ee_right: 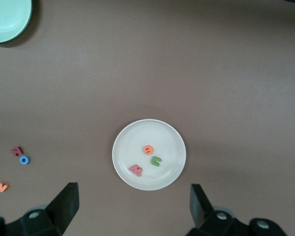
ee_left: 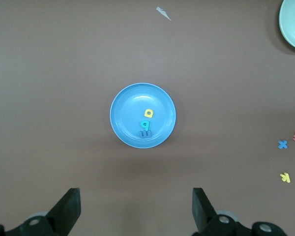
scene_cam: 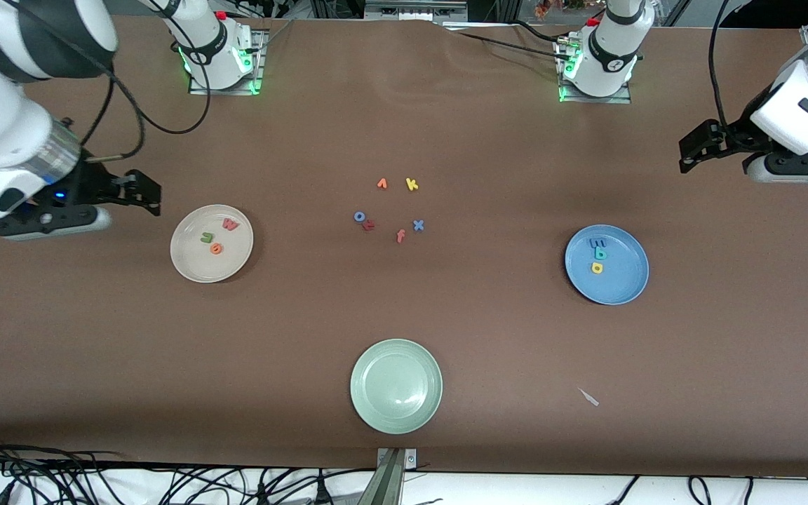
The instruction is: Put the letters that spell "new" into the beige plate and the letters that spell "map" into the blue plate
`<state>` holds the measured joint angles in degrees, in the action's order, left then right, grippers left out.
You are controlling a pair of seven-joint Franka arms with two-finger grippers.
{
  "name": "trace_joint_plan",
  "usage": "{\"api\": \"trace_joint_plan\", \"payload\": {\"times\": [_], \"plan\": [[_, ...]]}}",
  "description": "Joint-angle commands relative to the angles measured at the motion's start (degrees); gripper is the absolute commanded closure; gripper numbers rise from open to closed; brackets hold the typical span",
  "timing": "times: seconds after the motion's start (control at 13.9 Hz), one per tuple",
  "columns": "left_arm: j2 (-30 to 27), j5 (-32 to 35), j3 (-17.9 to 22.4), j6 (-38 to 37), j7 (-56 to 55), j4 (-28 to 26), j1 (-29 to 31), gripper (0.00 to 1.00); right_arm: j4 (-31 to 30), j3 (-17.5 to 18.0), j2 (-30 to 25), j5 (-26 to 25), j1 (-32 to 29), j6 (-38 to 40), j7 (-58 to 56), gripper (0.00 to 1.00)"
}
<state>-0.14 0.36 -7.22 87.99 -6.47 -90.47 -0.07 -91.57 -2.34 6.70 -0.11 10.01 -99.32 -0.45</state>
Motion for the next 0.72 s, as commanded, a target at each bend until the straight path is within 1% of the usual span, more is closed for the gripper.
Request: {"api": "trace_joint_plan", "payload": {"times": [0.0,0.22,0.65], "plan": [[0.6,1.7,-1.0,-0.2,1.3,1.3,0.1,0.00,1.5,2.6,-0.1,1.6,-3.5,3.2,-0.9,0.00],[0.5,1.7,-1.0,-0.2,1.3,1.3,0.2,0.00,1.8,1.3,-0.6,1.6,-3.5,7.1,-1.1,0.00],[0.5,1.7,-1.0,-0.3,1.4,1.3,0.2,0.00,3.0,1.5,-0.6,1.4,-3.4,8.4,-1.1,0.00]]}}
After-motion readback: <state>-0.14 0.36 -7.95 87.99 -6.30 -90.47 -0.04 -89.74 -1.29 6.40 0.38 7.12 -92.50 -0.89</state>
